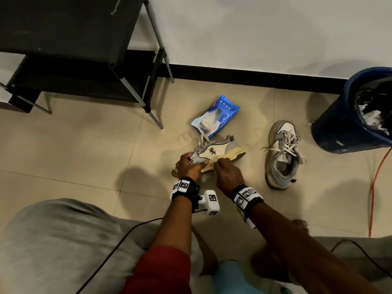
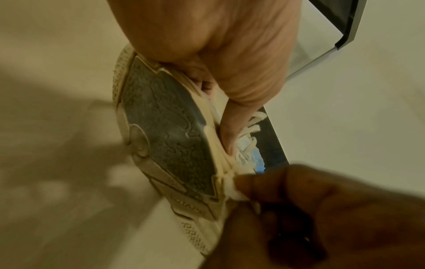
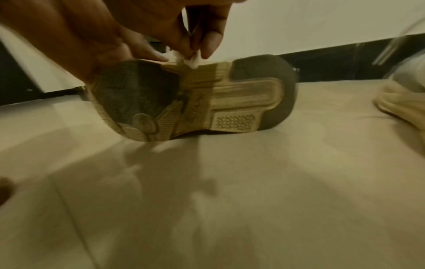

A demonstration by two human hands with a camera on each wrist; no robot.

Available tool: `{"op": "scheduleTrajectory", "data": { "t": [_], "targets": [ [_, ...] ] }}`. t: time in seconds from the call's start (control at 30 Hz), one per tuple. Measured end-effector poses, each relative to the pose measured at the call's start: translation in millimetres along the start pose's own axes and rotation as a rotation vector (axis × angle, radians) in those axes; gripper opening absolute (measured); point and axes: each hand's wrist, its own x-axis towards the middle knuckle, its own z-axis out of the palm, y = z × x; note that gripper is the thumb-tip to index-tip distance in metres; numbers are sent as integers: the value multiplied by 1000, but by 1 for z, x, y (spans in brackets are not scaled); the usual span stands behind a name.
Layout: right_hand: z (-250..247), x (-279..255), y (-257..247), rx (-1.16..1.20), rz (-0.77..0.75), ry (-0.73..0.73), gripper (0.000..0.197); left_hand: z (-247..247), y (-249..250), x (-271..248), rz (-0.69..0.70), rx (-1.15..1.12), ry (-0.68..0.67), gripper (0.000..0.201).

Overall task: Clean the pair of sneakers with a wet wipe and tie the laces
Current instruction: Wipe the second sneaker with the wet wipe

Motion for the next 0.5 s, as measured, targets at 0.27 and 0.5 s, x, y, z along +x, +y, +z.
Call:
{"op": "scheduleTrajectory", "data": {
  "t": [0.27,0.5],
  "targets": [
    [-26,20,64,-38,264,-43,22,5,-1,13,51,-100,-35,60],
    [-21,20,73,59,389,-37,24,8,56,-6,373,338,-89,114]
  ]
}}
